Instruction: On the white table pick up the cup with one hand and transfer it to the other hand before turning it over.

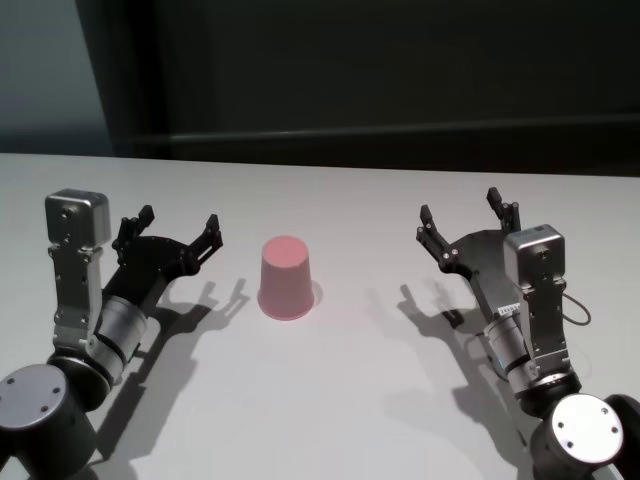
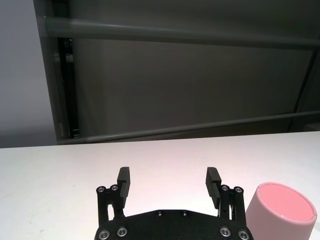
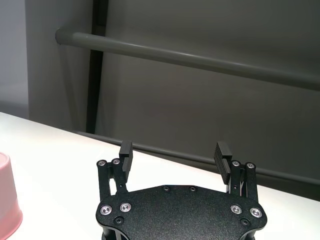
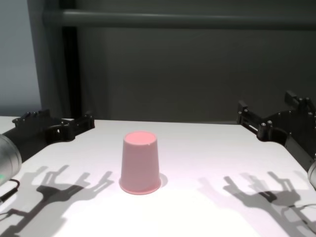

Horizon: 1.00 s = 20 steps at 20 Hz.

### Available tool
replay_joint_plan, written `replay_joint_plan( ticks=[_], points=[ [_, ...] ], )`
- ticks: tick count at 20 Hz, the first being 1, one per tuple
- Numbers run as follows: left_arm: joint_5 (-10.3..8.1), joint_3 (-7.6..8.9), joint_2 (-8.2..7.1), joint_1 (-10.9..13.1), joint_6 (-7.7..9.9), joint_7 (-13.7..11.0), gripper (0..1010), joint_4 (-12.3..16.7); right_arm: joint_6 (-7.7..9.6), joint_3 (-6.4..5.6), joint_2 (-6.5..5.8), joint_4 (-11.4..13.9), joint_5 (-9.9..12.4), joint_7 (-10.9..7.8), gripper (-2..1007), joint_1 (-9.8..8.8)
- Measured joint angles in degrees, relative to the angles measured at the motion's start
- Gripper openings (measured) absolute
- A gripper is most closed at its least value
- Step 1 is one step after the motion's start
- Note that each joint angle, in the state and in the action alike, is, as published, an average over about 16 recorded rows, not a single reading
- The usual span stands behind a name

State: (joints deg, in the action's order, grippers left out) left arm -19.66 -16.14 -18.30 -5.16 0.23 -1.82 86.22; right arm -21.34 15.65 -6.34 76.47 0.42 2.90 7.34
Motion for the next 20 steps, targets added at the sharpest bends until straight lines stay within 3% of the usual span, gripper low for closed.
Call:
replay_joint_plan(
  ticks=[20],
  points=[
    [0.0,0.0,0.0,0.0,0.0,0.0,1001,0.0,0.02,0.02,0.0,0.0,0.0,0.0,1002,0.0]
  ],
)
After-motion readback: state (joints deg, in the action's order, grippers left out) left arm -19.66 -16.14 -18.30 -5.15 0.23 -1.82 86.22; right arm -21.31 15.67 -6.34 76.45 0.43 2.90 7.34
